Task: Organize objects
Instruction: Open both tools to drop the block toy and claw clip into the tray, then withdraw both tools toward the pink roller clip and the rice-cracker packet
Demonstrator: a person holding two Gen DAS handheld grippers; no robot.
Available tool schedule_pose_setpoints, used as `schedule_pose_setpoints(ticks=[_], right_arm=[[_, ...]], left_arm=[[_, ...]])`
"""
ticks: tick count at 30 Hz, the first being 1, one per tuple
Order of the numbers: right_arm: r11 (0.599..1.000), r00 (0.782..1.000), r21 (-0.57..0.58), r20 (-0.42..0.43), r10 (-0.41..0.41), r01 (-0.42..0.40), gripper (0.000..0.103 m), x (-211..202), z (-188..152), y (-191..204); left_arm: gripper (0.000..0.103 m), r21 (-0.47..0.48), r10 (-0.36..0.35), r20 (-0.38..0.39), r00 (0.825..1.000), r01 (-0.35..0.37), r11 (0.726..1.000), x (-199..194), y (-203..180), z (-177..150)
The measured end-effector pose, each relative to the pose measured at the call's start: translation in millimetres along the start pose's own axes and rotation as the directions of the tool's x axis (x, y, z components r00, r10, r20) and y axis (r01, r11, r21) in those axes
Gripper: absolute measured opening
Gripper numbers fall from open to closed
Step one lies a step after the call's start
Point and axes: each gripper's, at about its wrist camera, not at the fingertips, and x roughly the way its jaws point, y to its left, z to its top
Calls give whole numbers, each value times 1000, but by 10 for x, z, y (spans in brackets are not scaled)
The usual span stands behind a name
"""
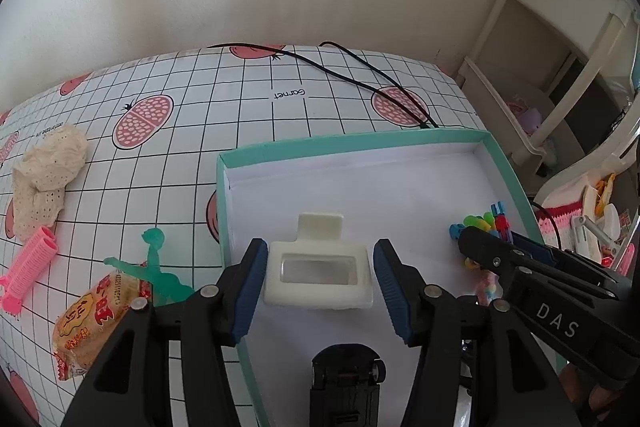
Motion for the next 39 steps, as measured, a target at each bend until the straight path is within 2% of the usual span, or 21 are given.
schedule_pose_setpoints(ticks=[10, 15, 17, 18, 21, 23, 25, 26, 28, 31, 33, 39], right_arm=[[999, 999, -44, 37, -18, 19, 45, -197, 41, 55], [998, 998, -58, 56, -23, 26, 45, -244, 38, 66], [998, 998, -61, 57, -24, 27, 47, -240, 30, 62], [998, 998, -61, 59, -26, 29, 51, -240, 26, 62], [997, 997, -61, 74, -35, 39, 64, -248, 21, 53], [997, 996, -63, 82, -38, 43, 69, -253, 26, 44], [997, 996, -65, 86, -39, 45, 72, -261, 28, 45], [997, 995, -67, 86, -40, 45, 74, -261, 28, 46], [997, 995, -68, 92, -40, 46, 90, -261, 25, 48], [997, 994, -61, 101, -40, 46, 95, -264, 28, 43], [998, 994, -54, 105, -38, 44, 103, -268, 32, 35], [999, 990, -7, 131, -46, 47, 103, -307, 51, -8]], left_arm=[[60, -5, 0, 12, 1000, 0, 1000, -191, 33, 89], [60, -19, 41, 28, 999, -41, 999, -334, 94, 166], [66, -14, 59, 40, 997, -58, 998, -374, 112, 181], [70, -14, 68, 49, 996, -68, 998, -396, 122, 188], [70, -23, 75, 59, 995, -74, 997, -422, 162, 199], [74, -29, 86, 64, 994, -85, 996, -424, 188, 203], [93, -36, 104, 73, 992, -102, 994, -422, 217, 203], [93, -43, 106, 77, 991, -103, 994, -422, 235, 205], [94, -58, 102, 79, 992, -98, 994, -427, 268, 210], [99, -72, 104, 81, 991, -98, 993, -436, 307, 218], [103, -76, 100, 80, 992, -94, 993, -439, 324, 218], [103, -93, 102, 81, 991, -95, 991, -463, 410, 219]])
